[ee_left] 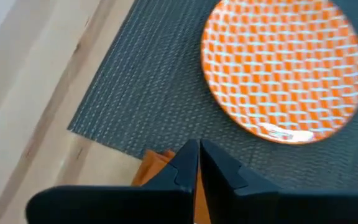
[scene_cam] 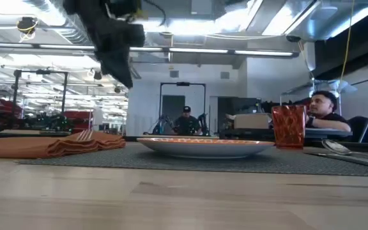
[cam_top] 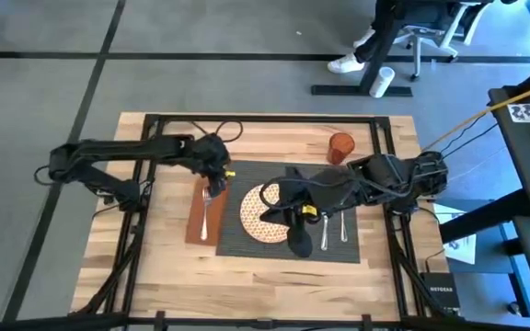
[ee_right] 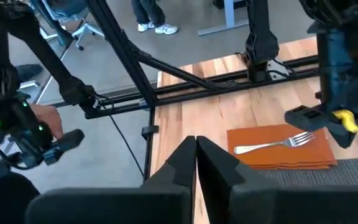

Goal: Set table place
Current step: Adjust the orange table napkin

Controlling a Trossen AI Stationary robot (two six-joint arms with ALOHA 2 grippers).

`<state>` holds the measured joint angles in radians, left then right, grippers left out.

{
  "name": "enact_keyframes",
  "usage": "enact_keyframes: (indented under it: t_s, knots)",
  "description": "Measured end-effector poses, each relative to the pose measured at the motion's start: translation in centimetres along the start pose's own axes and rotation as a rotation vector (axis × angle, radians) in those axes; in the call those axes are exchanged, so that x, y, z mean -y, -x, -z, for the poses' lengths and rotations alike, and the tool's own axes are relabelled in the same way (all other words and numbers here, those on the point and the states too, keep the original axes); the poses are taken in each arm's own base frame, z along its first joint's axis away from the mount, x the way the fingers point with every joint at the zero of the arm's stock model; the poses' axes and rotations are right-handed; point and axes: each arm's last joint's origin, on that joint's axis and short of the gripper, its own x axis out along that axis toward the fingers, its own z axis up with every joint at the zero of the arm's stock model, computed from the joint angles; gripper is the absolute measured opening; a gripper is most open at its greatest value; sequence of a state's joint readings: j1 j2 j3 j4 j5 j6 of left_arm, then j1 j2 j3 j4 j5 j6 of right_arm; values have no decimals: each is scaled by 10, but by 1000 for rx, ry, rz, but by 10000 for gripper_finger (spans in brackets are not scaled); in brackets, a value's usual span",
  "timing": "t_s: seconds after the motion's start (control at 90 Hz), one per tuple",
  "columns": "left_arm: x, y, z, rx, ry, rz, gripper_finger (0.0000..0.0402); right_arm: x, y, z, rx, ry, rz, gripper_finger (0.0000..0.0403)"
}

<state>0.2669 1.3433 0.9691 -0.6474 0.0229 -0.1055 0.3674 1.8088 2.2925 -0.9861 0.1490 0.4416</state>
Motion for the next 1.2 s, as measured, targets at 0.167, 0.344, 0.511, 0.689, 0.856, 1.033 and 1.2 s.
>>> enact_keyframes:
  t_s: [0.167,0.344,0.511,0.689,0.856,1.033,1.2]
  knots:
    - [-11,-22,-1,-59,14,-23,0,2,0,0,8,1,36,0]
    - [-29,-45,-2,-109,107,-57,0,2,0,0,12,0,55,0]
    - [-42,-62,-7,-79,161,-64,0,2,0,0,12,-5,55,0]
    - [-50,-83,-6,-104,198,-33,0,3,0,0,18,-18,68,0]
    - [-52,-101,0,-163,204,-34,0,4,0,3,-6,-18,81,0]
    - [-52,-108,4,-196,228,-38,0,4,0,4,-17,-16,86,0]
    - [-52,-107,6,-214,230,-40,0,5,0,4,-24,-15,89,0]
